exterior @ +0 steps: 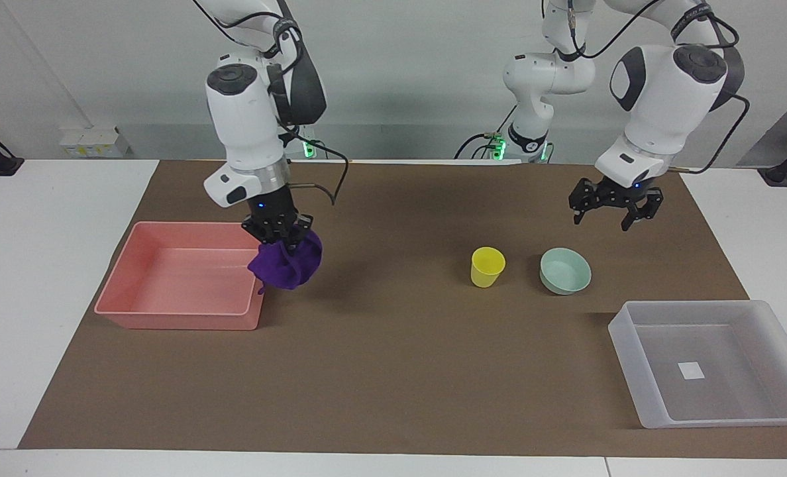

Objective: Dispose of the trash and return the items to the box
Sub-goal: 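Carry the purple cloth into the pink tray while the left gripper reaches the bowl, then release the cloth in the tray while the left gripper lifts the bowl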

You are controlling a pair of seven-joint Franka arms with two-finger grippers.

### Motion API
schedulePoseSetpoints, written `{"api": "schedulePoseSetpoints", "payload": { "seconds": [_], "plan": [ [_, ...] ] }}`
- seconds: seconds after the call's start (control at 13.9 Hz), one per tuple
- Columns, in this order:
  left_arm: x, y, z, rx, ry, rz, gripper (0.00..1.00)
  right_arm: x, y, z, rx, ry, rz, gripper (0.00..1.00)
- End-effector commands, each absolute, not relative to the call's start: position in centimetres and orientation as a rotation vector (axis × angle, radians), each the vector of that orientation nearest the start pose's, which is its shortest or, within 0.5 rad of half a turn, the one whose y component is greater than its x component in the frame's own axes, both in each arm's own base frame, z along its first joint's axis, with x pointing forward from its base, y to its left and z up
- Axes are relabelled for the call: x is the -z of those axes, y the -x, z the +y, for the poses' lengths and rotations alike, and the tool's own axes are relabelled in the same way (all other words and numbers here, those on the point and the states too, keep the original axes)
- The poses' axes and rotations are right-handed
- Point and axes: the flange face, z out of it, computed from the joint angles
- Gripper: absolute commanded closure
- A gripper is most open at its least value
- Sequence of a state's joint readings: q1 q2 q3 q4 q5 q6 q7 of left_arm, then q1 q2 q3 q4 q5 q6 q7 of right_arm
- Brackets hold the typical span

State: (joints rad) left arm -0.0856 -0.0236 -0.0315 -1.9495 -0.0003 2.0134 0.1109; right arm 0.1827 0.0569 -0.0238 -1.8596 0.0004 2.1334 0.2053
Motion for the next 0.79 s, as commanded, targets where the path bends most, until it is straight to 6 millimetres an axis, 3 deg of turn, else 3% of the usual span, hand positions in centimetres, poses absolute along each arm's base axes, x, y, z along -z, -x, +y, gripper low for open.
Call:
{"api": "schedulePoseSetpoints", "payload": {
  "seconds": [0.0, 0.14, 0.36, 0.57, 0.72],
  "plan": [
    [-45.3, -57.4, -4.7, 0.173, 3.114, 0.296, 0.0, -49.7, -59.6, 3.5, 0.302, 3.117, -0.037, 1.0],
    [-42.7, -58.3, -3.9, 0.19, 3.117, 0.273, 0.0, -48.9, -59.2, -0.3, 0.277, 3.132, -0.089, 1.0],
    [-37.4, -58.0, -2.9, 0.24, 3.117, 0.248, 0.0, -46.2, -58.2, -4.4, 0.286, 3.145, -0.133, 1.0],
    [-33.1, -58.8, -2.9, 0.217, 3.124, 0.242, 0.0, -43.3, -57.6, -6.7, 0.266, 3.153, -0.128, 1.0],
    [-31.4, -58.6, -2.9, 0.201, 3.128, 0.24, 0.0, -41.2, -57.0, -7.0, 0.302, 3.155, -0.142, 1.0]
  ]
}}
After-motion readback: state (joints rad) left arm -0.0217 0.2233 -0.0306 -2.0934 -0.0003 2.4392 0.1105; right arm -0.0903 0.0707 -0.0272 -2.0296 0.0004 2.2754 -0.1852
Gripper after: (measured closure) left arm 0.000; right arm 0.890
